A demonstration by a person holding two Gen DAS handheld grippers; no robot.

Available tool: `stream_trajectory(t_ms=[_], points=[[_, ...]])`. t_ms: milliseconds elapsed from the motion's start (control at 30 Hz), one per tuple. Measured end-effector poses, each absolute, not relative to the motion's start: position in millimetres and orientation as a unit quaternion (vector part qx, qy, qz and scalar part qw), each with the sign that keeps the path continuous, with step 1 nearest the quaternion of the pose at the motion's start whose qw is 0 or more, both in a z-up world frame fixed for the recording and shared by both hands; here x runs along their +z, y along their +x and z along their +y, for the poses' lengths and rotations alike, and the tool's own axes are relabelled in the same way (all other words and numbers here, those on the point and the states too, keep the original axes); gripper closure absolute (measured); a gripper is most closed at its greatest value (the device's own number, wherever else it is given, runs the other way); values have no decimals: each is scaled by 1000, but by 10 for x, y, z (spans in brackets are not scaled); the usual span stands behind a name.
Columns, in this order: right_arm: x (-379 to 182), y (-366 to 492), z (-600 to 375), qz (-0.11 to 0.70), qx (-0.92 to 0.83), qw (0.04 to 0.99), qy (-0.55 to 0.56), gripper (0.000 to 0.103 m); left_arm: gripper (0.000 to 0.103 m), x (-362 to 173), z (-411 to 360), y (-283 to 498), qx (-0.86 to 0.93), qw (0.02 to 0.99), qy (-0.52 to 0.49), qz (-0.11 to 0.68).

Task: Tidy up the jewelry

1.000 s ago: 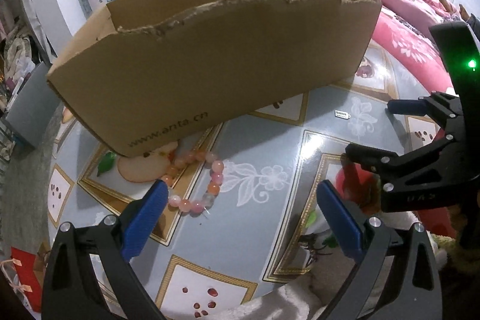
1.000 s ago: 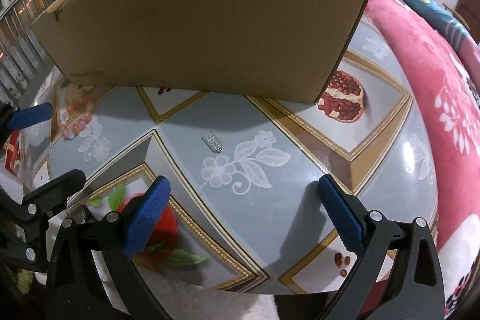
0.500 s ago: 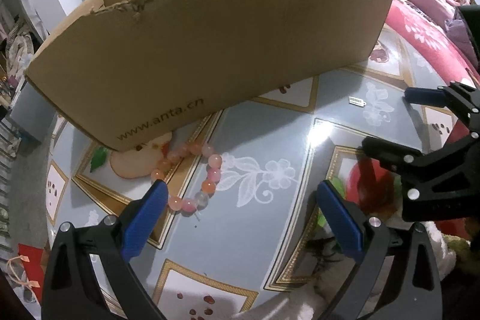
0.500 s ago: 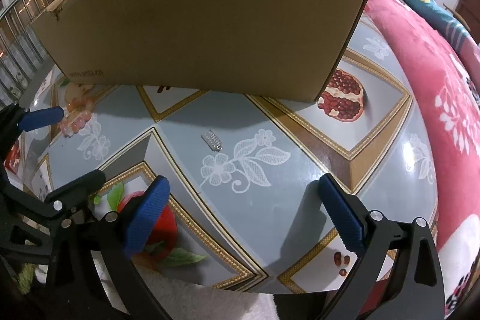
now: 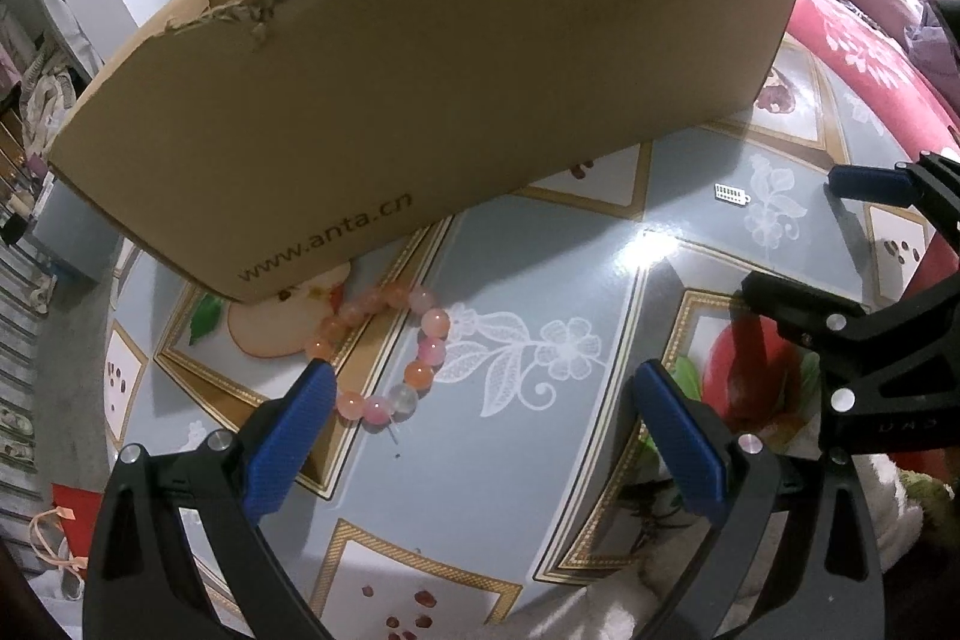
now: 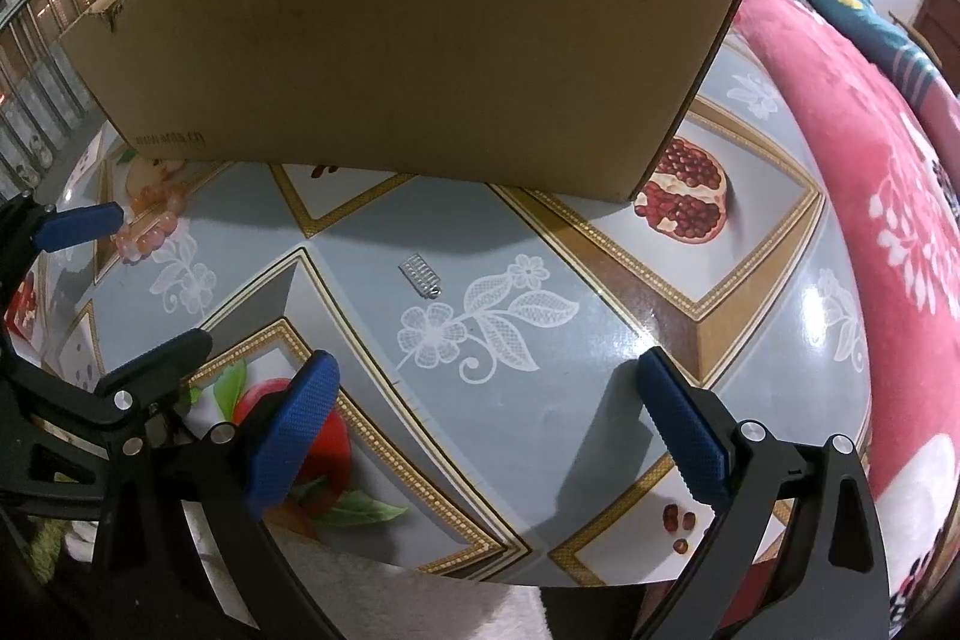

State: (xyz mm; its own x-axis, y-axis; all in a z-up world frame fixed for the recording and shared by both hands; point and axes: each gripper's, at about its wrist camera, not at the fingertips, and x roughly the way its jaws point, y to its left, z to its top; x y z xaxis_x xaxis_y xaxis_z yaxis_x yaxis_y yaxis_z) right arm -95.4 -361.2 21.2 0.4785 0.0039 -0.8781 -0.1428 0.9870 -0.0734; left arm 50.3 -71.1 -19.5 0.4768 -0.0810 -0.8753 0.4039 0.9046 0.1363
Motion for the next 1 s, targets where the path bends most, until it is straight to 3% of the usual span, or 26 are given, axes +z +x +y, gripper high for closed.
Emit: stream_trajectory(t_ms=[1000], points=[[227,-922,-3575,512,45,854,-76,8,4,-253,-945,533,-149,827,195,505]])
